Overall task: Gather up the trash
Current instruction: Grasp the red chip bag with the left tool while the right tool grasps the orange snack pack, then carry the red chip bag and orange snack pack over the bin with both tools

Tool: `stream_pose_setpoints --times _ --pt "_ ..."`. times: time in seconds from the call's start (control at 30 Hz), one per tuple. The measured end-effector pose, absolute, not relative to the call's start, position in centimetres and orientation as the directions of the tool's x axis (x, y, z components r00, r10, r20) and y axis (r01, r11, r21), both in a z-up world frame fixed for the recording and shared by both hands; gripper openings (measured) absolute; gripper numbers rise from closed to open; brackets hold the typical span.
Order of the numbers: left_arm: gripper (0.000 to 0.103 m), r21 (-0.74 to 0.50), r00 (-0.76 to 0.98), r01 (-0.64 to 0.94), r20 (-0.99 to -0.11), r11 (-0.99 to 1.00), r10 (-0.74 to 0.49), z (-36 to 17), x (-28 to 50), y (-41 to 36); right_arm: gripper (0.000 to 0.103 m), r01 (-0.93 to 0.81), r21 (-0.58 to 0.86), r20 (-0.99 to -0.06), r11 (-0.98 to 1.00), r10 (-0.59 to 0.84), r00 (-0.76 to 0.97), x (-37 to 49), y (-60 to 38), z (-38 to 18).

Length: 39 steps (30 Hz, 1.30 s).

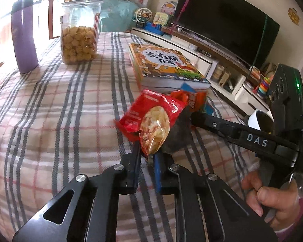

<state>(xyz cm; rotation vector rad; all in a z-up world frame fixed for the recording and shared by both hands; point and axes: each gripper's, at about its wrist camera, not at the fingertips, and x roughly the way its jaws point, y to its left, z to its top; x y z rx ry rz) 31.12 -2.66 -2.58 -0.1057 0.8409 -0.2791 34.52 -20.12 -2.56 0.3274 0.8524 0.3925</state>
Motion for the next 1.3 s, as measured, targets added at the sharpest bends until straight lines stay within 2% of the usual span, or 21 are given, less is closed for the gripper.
stream_pose_setpoints --times 0.07,0.13,0.2,0.57,1.3 --pt "0.004 -0.199 0.637 0.207 -0.716 0.958 -0.286 -2.4 30.6 -2.9 0.027 -0.208 0.430 -0.660 0.879 0.463 0.592 34.3 -20.2 -2.6" --pt "0.004 -0.196 0.644 0.206 -0.711 0.959 -0.283 -2.2 30.1 -2.9 0.018 -0.214 0.428 -0.656 0.878 0.465 0.595 33.7 -20.3 -2.4" --pt "0.004 -0.198 0.647 0.204 -0.708 0.959 -0.283 -2.0 29.6 -2.8 0.017 -0.219 0.419 -0.652 0.881 0.460 0.603 33.2 -20.3 -2.2" --pt "0.003 -0.208 0.656 0.207 -0.696 0.956 -0.293 -1.1 25.4 -3.3 0.016 -0.221 0.392 -0.626 0.893 0.435 0.647 27.5 -21.7 -0.5" --pt "0.003 -0.199 0.628 0.321 -0.687 0.926 -0.366 -0.1 19.9 -8.9 0.016 -0.130 0.371 -0.590 0.919 0.342 0.731 17.4 -26.9 1.2"
